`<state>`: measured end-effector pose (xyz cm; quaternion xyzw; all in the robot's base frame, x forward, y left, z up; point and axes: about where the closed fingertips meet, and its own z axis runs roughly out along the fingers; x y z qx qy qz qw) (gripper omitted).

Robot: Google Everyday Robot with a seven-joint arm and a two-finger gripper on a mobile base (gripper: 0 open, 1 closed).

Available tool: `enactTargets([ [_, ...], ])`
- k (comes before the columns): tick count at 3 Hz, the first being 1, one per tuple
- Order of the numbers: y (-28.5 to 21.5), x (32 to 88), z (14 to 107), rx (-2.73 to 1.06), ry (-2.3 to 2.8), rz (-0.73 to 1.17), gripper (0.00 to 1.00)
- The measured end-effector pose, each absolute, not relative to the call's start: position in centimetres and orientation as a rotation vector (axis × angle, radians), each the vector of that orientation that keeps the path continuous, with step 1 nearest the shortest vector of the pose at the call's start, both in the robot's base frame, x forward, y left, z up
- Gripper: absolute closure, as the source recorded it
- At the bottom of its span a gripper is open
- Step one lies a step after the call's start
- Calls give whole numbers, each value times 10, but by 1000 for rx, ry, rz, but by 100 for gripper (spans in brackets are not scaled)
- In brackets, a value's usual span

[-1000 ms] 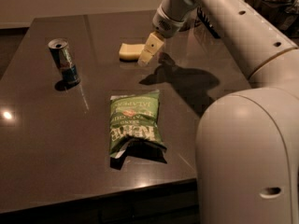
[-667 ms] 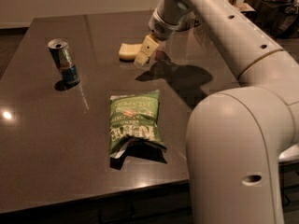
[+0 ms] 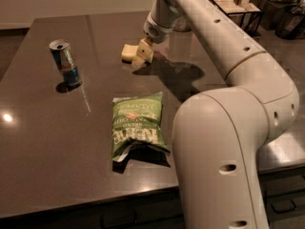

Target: Move sponge near green jalapeno chip bag

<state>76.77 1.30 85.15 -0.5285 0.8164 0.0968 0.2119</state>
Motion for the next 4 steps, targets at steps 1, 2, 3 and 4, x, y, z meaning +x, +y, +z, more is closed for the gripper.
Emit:
enactTargets([
  [1,16,770,853,-1474,2267,265,41],
  [2,14,762,865,-1491,2234,273,64],
  [3,7,737,886,-1542,2169,286,87],
  [4,-1,694,904,-1624,2101,292,100],
])
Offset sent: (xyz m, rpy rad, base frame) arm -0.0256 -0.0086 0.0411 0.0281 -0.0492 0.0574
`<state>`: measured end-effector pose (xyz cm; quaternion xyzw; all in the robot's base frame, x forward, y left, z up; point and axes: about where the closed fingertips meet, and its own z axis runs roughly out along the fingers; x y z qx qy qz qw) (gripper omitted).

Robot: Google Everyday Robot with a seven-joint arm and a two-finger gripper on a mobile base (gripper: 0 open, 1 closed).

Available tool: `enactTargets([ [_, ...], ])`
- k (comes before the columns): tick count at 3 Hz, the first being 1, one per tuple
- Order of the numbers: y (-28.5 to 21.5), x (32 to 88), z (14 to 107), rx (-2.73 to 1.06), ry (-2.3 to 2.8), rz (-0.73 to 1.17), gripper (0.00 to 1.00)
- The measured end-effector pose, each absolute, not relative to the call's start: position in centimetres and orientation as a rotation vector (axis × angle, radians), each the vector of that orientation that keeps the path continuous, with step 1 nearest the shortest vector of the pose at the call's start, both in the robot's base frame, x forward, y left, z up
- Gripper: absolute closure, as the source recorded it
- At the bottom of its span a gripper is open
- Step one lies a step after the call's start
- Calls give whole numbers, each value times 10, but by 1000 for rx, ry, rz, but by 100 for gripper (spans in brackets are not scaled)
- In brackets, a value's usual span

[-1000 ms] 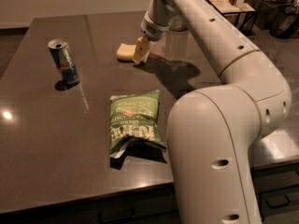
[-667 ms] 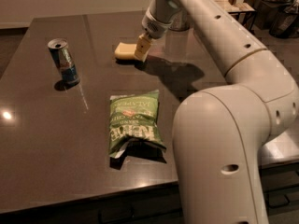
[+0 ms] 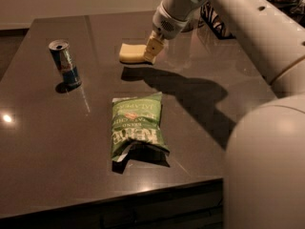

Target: Move sponge near green jalapeno chip bag

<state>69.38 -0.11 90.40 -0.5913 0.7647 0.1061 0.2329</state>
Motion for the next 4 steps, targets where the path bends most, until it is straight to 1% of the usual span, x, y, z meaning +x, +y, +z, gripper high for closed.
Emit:
enactTargets([
  [1,-3,648,905,-1731,2054,305,100],
  [2,0,613,901,-1845,2014,305,82],
  [4,5,578,891,-1997,1959,321,36],
])
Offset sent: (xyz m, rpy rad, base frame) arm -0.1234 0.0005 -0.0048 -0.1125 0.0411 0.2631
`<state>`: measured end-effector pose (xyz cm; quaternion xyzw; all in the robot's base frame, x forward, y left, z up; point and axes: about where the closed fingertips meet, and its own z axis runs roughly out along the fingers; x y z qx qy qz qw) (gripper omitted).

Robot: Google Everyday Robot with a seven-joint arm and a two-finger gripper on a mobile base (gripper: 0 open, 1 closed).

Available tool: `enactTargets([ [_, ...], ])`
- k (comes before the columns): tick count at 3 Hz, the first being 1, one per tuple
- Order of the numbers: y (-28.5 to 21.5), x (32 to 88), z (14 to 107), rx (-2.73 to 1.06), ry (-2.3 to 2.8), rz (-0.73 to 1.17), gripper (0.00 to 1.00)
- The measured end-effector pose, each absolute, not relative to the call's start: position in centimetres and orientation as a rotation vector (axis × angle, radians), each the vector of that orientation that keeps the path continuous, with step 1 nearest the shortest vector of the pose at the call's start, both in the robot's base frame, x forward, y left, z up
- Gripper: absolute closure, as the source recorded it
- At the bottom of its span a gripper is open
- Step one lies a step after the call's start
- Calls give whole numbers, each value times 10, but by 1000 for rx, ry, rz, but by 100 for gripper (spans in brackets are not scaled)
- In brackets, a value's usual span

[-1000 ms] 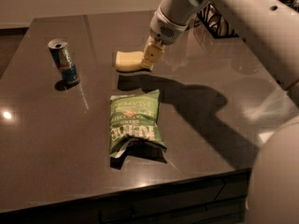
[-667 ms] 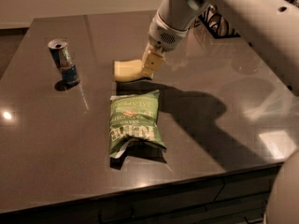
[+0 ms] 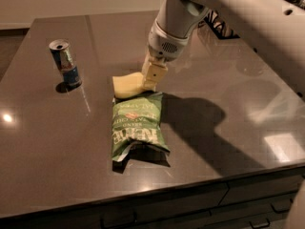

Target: Move sponge near green jalapeno chip bag

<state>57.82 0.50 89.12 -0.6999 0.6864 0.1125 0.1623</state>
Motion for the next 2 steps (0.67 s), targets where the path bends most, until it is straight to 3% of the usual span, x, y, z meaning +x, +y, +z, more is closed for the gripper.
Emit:
enactTargets([
  [1,6,579,890,-1997,1957,322,12],
  [2,8,579,889,-1998,1955,322,0],
])
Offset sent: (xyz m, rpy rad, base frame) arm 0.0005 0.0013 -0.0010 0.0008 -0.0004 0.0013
